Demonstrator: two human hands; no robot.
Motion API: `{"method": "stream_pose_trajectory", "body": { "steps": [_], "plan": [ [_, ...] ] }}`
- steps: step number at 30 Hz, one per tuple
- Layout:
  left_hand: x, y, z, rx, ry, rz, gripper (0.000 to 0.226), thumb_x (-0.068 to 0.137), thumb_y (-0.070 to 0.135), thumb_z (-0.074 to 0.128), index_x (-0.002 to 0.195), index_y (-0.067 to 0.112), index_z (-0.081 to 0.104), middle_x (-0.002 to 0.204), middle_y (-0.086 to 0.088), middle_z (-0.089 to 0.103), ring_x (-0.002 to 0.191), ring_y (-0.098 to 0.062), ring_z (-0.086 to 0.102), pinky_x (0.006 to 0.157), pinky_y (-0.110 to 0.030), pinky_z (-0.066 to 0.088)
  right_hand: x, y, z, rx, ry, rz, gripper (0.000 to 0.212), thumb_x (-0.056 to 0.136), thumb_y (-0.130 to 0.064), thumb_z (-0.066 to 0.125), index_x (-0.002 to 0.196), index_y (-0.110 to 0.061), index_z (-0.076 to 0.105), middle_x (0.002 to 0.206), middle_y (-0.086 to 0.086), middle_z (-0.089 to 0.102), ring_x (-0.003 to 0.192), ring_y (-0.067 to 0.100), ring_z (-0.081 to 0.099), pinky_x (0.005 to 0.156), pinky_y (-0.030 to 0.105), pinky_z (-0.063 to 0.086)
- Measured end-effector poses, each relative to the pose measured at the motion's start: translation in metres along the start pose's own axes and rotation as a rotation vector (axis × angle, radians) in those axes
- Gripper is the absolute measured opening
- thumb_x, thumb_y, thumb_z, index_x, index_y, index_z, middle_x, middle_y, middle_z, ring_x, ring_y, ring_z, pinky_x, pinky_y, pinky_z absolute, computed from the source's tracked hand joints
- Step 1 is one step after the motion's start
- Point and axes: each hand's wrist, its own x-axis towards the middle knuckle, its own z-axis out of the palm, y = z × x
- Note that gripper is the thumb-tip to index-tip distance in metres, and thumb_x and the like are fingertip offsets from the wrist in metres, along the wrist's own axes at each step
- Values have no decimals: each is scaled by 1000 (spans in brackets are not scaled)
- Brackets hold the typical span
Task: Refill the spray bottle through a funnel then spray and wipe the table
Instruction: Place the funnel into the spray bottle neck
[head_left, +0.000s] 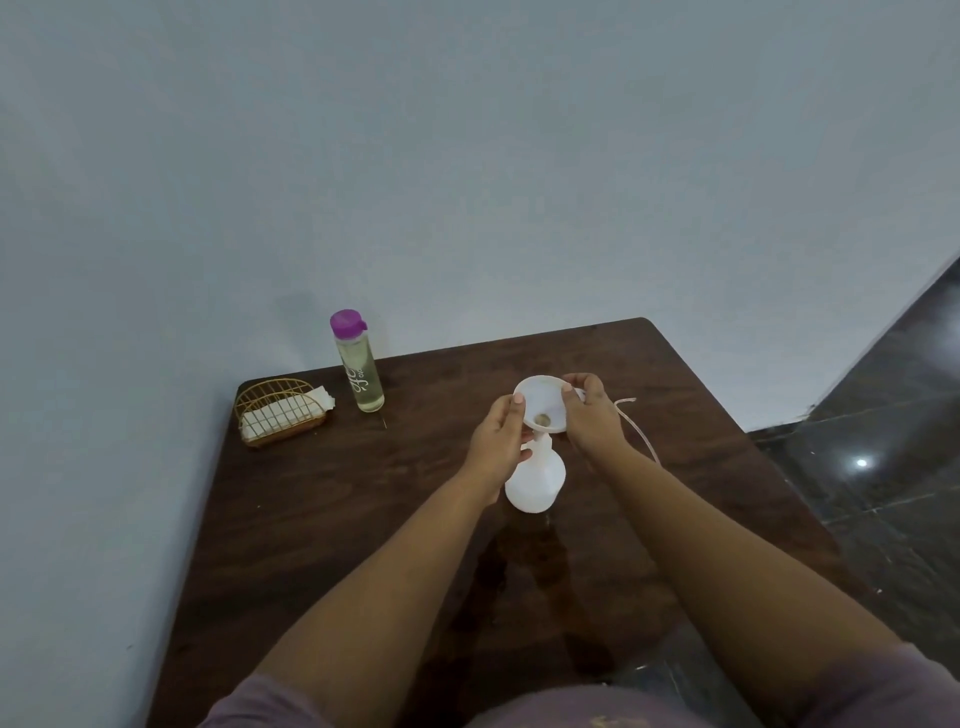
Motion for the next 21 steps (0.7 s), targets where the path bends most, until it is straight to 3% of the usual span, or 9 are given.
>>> {"method": "stream_pose_trajectory", "body": {
  "steps": [4, 6, 12, 18, 21],
  "plan": [
    [2, 1, -1, -30, 15, -21, 23, 102, 44, 37, 120, 33, 46, 130, -6, 60, 109, -21, 63, 91, -38, 56, 3, -1, 0, -54, -12, -39, 30, 102, -27, 36, 128, -14, 44, 123, 8, 54, 97, 17, 51, 54, 16, 40],
    [4, 1, 1, -28, 21, -21, 22, 103, 43, 36, 120, 33, 46, 130, -6, 59, 109, -22, 63, 90, -37, 56, 4, -1, -1, -68, -14, -47, 30, 103, -27, 35, 128, -14, 45, 122, 8, 54, 96, 17, 50, 53, 15, 39],
    [7, 1, 3, -16, 76, 0, 33, 103, 43, 36, 130, 29, 47, 129, -5, 59, 106, -22, 64, 87, -34, 57, 6, -1, -1, -82, -30, -67, 29, 102, -28, 35, 126, -14, 45, 120, 6, 55, 98, 17, 51, 84, 35, 53],
    [11, 0, 7, -3, 108, 10, 22, 103, 42, 37, 120, 33, 48, 124, -2, 60, 102, -20, 65, 83, -31, 57, 12, -2, -4, -73, -64, -65, 28, 103, -25, 34, 126, -13, 46, 110, 2, 54, 90, 17, 54, 55, 17, 40],
    [12, -2, 7, 9, 117, -7, 26, 103, 41, 38, 123, 30, 50, 123, -2, 61, 103, -20, 64, 84, -31, 57, 13, 2, -4, -104, -80, -57, 30, 103, -26, 35, 127, -13, 46, 113, 4, 54, 92, 17, 52, 56, 16, 39]
  ]
}}
